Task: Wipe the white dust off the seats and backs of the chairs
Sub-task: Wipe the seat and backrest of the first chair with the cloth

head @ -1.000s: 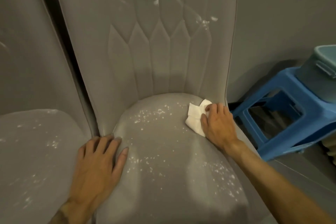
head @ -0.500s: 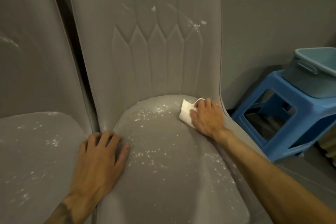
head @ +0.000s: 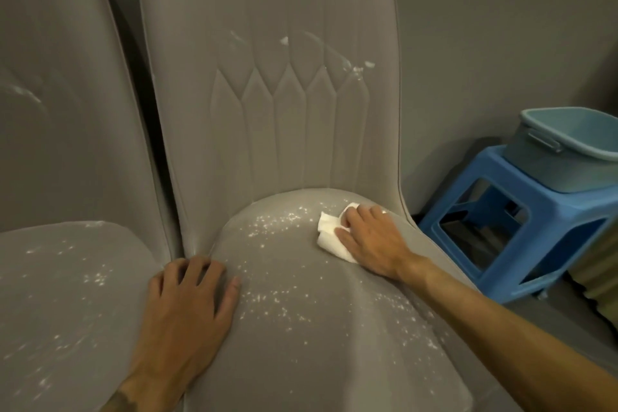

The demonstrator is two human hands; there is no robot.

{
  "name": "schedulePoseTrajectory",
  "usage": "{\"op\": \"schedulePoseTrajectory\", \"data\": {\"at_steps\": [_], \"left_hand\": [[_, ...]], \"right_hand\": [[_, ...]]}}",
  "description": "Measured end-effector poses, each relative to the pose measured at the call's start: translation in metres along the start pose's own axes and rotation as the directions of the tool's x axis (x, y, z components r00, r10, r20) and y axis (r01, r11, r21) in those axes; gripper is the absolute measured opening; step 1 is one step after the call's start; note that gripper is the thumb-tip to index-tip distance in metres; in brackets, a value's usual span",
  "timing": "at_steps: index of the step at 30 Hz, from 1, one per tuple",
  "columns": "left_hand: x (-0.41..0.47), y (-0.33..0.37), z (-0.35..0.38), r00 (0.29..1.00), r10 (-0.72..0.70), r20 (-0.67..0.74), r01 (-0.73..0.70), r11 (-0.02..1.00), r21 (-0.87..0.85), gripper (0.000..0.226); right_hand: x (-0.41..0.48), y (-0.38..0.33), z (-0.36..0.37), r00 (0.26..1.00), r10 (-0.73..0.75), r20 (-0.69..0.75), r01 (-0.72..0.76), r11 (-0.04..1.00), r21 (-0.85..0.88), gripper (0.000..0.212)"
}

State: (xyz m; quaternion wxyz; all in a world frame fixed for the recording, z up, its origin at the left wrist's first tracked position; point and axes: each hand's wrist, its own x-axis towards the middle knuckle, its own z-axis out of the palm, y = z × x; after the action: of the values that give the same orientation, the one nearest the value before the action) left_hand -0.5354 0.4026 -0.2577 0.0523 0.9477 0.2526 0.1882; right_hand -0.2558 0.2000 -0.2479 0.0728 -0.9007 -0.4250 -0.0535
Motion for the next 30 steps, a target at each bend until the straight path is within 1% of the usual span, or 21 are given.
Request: {"op": "schedulePoseTrajectory", "data": {"at_steps": [1,2,3,5,7,8,11,12,13,14,17,19,20,22,23,24,25,26,27,29,30], "left_hand": [[0.0,-0.001,0.002,1.0,0.002,-0.009,-0.002,1.0,0.005,0.039],[-0.001,-0.002,0.004,1.0,0.008,-0.021,-0.007,1.0,0.012,0.038],[-0.001,-0.002,0.006,0.999,0.015,-0.037,-0.014,1.0,0.019,0.037],[-0.001,-0.003,0.009,0.997,0.021,-0.072,-0.019,0.999,0.028,0.035],[0.0,-0.002,0.009,0.996,0.015,-0.084,-0.012,0.999,0.037,0.034],[0.0,-0.001,0.009,0.997,0.017,-0.079,-0.013,0.999,0.042,0.034],[-0.001,-0.002,0.008,0.998,0.019,-0.06,-0.017,0.999,0.039,0.033],[0.0,-0.002,0.008,0.998,0.019,-0.051,-0.017,0.999,0.042,0.034],[-0.001,-0.002,0.008,0.999,0.018,-0.04,-0.016,0.999,0.047,0.034],[-0.001,-0.002,0.008,0.999,0.016,-0.03,-0.014,0.999,0.05,0.034],[0.0,-0.001,0.006,1.0,0.008,-0.018,-0.007,0.998,0.06,0.037],[0.001,0.0,0.005,1.0,0.003,-0.012,-0.003,0.999,0.053,0.038],[0.001,0.0,0.005,1.0,0.002,-0.003,-0.001,0.999,0.048,0.038],[0.0,-0.001,0.005,1.0,-0.002,0.012,0.001,0.999,0.036,0.04],[0.0,-0.001,0.005,1.0,0.0,0.012,0.0,1.0,0.031,0.041],[0.0,-0.001,0.004,1.0,0.005,0.014,-0.005,0.999,0.035,0.041],[0.0,-0.002,0.004,1.0,0.009,0.019,-0.009,0.999,0.043,0.04],[-0.001,-0.001,0.003,1.0,0.011,0.025,-0.013,0.999,0.049,0.04],[0.0,-0.001,0.003,0.999,0.014,0.031,-0.015,0.999,0.052,0.04],[0.001,-0.001,0.002,0.999,0.01,0.044,-0.012,0.998,0.057,0.042],[0.001,-0.001,0.001,0.999,0.003,0.05,-0.005,0.999,0.052,0.043]], "right_hand": [[-0.001,0.008,-0.003,0.999,-0.027,0.02,0.027,1.0,0.005,0.027],[0.003,0.017,-0.005,0.999,-0.02,0.032,0.02,1.0,-0.007,0.027],[0.01,0.023,-0.007,0.999,0.02,0.039,-0.019,0.999,-0.026,0.028],[0.028,0.023,-0.007,0.987,0.155,0.033,-0.152,0.985,-0.078,0.032],[0.038,0.009,-0.005,0.975,0.222,0.01,-0.221,0.973,-0.072,0.033],[0.037,0.002,-0.001,0.977,0.212,0.009,-0.212,0.977,-0.035,0.032],[0.013,-0.001,0.007,1.0,-0.014,0.011,0.014,0.999,0.032,0.026],[0.009,0.005,0.003,0.998,-0.052,0.029,0.051,0.998,0.049,0.025],[0.011,0.014,0.001,0.998,-0.05,0.044,0.048,0.998,0.046,0.025],[0.017,0.02,0.0,0.998,-0.014,0.055,0.013,1.0,0.019,0.026],[0.043,0.019,0.001,0.977,0.211,0.03,-0.209,0.976,-0.069,0.033],[0.051,0.001,0.004,0.965,0.261,-0.004,-0.261,0.963,-0.062,0.034],[0.048,-0.008,0.007,0.975,0.223,-0.013,-0.223,0.974,-0.034,0.033],[0.032,-0.016,0.015,0.999,0.035,-0.035,-0.034,0.999,0.021,0.029],[0.023,-0.014,0.014,0.999,-0.041,-0.024,0.042,0.998,0.046,0.028],[0.019,-0.007,0.01,0.997,-0.076,-0.006,0.076,0.995,0.063,0.027],[0.02,0.001,0.007,0.998,-0.069,0.008,0.068,0.996,0.06,0.026],[0.024,0.008,0.004,1.0,-0.019,0.016,0.018,0.999,0.041,0.027],[0.03,0.012,0.002,0.998,0.068,0.016,-0.068,0.998,0.008,0.029],[0.046,0.01,0.002,0.969,0.245,0.008,-0.244,0.969,-0.048,0.033],[0.052,0.003,0.002,0.956,0.292,0.002,-0.292,0.955,-0.062,0.035]]}}
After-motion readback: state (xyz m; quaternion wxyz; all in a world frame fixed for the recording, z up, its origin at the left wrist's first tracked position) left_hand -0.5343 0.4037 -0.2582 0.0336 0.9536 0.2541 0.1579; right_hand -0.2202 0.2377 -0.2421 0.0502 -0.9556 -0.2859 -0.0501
